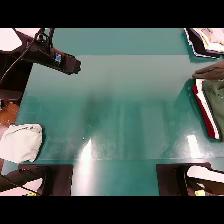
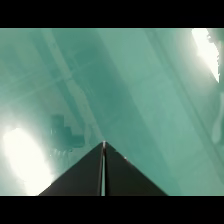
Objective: Fold the shirts.
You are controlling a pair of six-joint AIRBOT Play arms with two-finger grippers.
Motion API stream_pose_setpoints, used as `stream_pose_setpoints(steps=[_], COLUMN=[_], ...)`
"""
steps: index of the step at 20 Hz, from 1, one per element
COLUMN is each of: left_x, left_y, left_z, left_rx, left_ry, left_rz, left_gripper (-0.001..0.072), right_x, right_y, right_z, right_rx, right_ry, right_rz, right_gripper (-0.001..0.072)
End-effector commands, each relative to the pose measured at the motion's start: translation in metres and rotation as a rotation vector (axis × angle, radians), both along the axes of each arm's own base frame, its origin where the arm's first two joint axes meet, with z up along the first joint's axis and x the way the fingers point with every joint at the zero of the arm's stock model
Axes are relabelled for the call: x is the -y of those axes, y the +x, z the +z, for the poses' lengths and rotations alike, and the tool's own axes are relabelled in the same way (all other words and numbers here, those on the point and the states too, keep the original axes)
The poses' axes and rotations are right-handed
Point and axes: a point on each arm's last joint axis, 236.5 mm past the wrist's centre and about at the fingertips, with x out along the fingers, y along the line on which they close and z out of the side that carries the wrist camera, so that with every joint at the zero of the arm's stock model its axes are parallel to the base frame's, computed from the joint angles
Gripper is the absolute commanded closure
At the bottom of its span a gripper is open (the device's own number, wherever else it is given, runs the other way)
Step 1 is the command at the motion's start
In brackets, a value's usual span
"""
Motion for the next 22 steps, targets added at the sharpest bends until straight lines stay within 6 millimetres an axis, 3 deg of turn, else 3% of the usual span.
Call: stream_pose_setpoints(steps=[1,5,8,11,16,22], left_x=[0.0,-0.001,-0.001,-0.001,-0.002,-0.002], left_y=[0.0,0.0,-0.001,-0.002,-0.006,-0.006], left_z=[-0.001,-0.001,-0.002,-0.002,-0.005,-0.005], left_rx=[0.0,-0.002,-0.003,-0.008,-0.015,-0.014], left_ry=[0.003,0.005,0.011,0.013,0.033,0.034], left_rz=[0.002,0.0,-0.006,-0.008,-0.033,-0.034], left_gripper=[0.0677,0.0677,0.0677,0.0677,0.0677,0.0677], right_x=[-0.002,-0.016,-0.034,-0.029,0.009,0.029], right_y=[-0.013,-0.03,-0.042,-0.064,-0.136,-0.195], right_z=[0.038,0.067,0.062,0.03,-0.027,-0.045], right_rx=[0.074,0.108,0.061,-0.107,-0.493,-0.74], right_ry=[-0.067,-0.115,-0.099,-0.065,-0.137,-0.171], right_rz=[-0.023,-0.017,0.032,-0.012,-0.164,-0.279], right_gripper=[0.0696,0.0697,0.0697,0.0695,0.0694,0.069])
